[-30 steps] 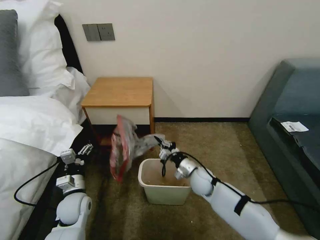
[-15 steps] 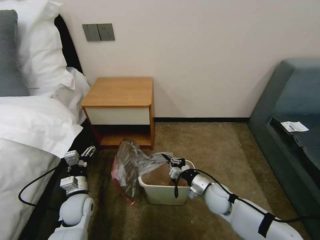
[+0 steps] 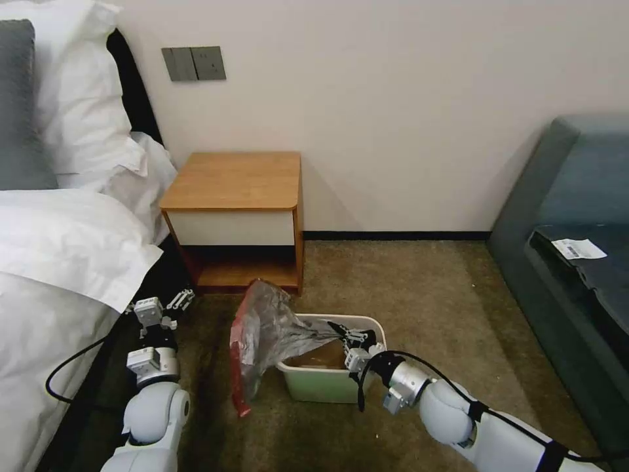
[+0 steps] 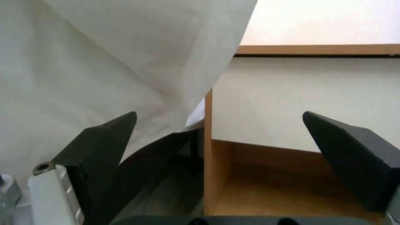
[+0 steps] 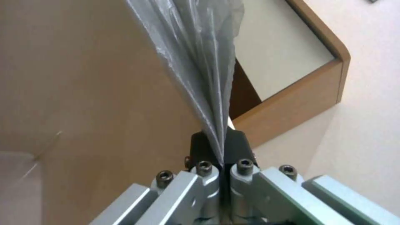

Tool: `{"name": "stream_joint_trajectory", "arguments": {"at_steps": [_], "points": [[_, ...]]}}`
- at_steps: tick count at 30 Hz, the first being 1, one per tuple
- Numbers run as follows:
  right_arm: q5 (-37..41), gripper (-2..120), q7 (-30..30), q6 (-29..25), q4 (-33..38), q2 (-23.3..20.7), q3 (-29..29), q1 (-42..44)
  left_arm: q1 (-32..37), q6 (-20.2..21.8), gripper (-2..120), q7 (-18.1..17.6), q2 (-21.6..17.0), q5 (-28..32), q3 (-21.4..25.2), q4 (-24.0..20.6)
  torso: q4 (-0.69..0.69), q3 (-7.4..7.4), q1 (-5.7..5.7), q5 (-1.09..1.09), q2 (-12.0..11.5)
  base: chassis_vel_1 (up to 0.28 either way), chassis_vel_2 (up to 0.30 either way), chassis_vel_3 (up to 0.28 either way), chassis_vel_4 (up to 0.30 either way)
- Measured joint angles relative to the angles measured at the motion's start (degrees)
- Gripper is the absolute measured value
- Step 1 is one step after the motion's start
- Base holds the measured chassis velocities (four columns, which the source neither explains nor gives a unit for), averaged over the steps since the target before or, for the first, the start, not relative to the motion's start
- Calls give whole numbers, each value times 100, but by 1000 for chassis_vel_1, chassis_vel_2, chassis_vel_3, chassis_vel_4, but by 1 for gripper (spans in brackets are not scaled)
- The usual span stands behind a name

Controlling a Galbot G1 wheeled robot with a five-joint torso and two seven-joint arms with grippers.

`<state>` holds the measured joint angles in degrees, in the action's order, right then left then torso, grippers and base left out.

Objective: Pick up the garbage bag from the table and place it over the trash can.

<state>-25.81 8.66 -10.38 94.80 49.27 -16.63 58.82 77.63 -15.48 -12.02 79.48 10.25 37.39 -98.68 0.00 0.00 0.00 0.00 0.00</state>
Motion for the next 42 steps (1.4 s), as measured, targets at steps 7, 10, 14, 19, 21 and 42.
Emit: {"name": "stream_joint_trajectory", "arguments": {"at_steps": [7, 10, 14, 19, 21, 42], "points": [[97, 18, -16, -12, -35, -9, -1, -131, -37, -1, 99, -2, 2, -16, -13, 33, 0, 0, 0, 0, 0, 0, 0, 0, 0], [357, 34, -111, -29, -25, -29, 10, -258, -51, 0, 99, -2, 15, -30, -32, 46, 0, 1, 1, 1, 0, 0, 0, 0, 0], [607, 47, -256, -56, 59, -130, 50, -328, -51, 2, 99, -2, 30, -47, -45, 68, 0, 0, 0, 0, 0, 0, 0, 0, 0], [835, 61, -506, -150, 202, -357, 111, -347, -64, 7, 99, -2, 35, -55, -47, 89, 0, 0, 1, 0, 0, 0, 0, 0, 0], [983, 72, -657, -229, 292, -533, 136, -348, -78, 9, 99, -2, 35, -57, -46, 106, 0, 0, 1, 1, 0, 0, 0, 0, 0], [3319, 100, -4320, -2242, 254, -1208, 1378, -350, -152, 646, 99, 100, -222, 530, -427, 261, 0, 1, 1, 0, 0, 0, 0, 0, 0]]}}
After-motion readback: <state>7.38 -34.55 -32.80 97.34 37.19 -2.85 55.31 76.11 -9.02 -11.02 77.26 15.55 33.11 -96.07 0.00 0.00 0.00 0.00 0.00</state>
